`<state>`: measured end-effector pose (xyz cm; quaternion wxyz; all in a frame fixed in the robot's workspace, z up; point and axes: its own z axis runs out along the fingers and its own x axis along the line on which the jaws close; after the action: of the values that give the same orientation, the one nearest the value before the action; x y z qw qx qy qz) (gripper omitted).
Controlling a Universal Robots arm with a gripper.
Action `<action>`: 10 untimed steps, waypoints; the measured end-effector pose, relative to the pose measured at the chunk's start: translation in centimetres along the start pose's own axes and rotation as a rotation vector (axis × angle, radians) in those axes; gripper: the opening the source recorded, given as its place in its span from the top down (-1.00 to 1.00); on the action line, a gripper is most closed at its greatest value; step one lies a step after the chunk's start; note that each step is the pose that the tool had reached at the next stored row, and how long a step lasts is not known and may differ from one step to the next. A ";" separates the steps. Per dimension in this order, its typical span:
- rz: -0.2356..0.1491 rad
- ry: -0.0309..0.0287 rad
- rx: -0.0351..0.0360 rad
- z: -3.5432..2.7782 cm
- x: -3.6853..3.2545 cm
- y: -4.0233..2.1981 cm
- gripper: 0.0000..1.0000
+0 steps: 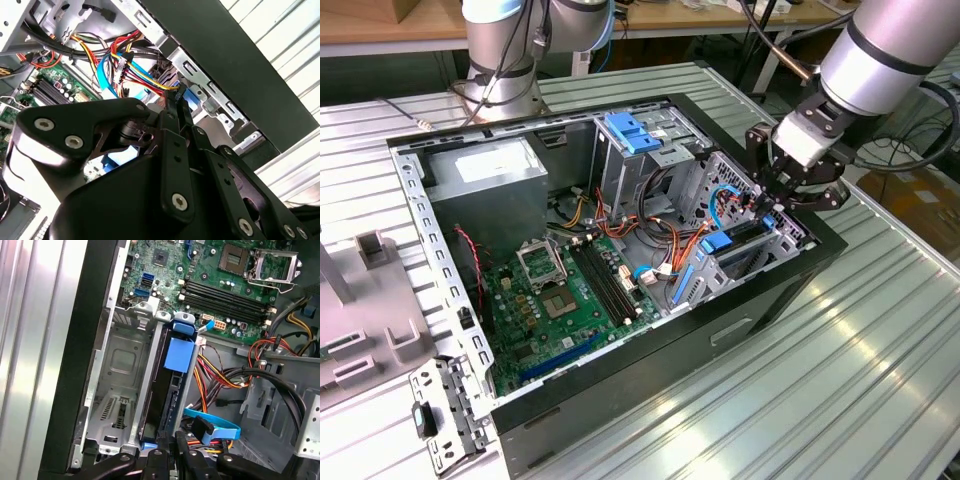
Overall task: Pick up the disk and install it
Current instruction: 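Insert the first disk wire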
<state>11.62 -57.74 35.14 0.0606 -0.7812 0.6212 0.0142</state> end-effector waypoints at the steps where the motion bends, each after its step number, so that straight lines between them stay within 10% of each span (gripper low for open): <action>1: 0.000 0.0000 0.0000 0.00 0.00 0.00 0.65; 6: 0.003 0.0003 0.0008 0.02 -0.23 0.97 0.65; 10: 0.005 0.0004 0.0013 0.00 -0.67 2.93 0.65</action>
<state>8.61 -57.74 34.98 0.0609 -0.7797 0.6230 0.0137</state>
